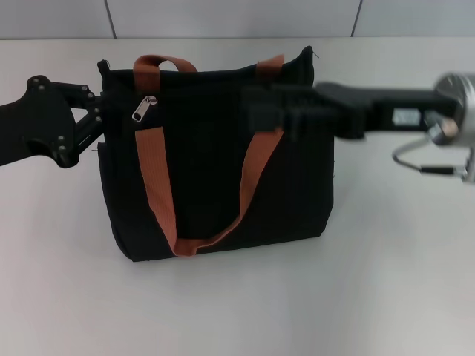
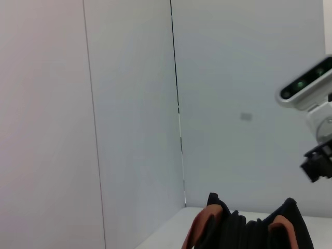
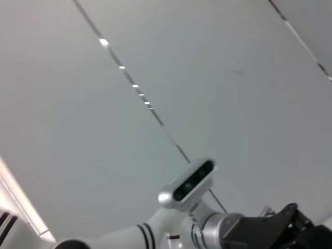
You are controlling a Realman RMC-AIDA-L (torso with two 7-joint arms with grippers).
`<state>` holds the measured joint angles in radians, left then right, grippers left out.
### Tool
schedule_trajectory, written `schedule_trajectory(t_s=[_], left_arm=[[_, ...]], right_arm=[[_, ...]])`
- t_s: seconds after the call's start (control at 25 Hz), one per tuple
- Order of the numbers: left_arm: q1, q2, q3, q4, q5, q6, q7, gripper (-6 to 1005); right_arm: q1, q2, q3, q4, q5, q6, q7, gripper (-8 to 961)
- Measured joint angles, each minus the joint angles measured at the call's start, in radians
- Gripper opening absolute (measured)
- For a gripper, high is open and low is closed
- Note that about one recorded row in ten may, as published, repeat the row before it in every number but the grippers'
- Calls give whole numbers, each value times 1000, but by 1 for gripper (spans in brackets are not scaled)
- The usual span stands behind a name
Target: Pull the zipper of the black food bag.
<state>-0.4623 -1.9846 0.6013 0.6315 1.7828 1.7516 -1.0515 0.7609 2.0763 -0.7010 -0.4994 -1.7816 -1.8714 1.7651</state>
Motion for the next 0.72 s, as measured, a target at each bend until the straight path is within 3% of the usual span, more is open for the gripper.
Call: schedule_trajectory(t_s=[0.32,0.52,0.72], left_arm=[[0,-8,1,3,-2,-3,2,32],[1,-8,0,3,-3,-9,2,32],[-2,-9,0,2,-4,-9,2,32]], right_arm=[[145,-20,-101,-23,-14,127,286,792],[199,-20,-179,-51,-47,227,468,790],[234,-19,-208,-53,-71,269,574,595]])
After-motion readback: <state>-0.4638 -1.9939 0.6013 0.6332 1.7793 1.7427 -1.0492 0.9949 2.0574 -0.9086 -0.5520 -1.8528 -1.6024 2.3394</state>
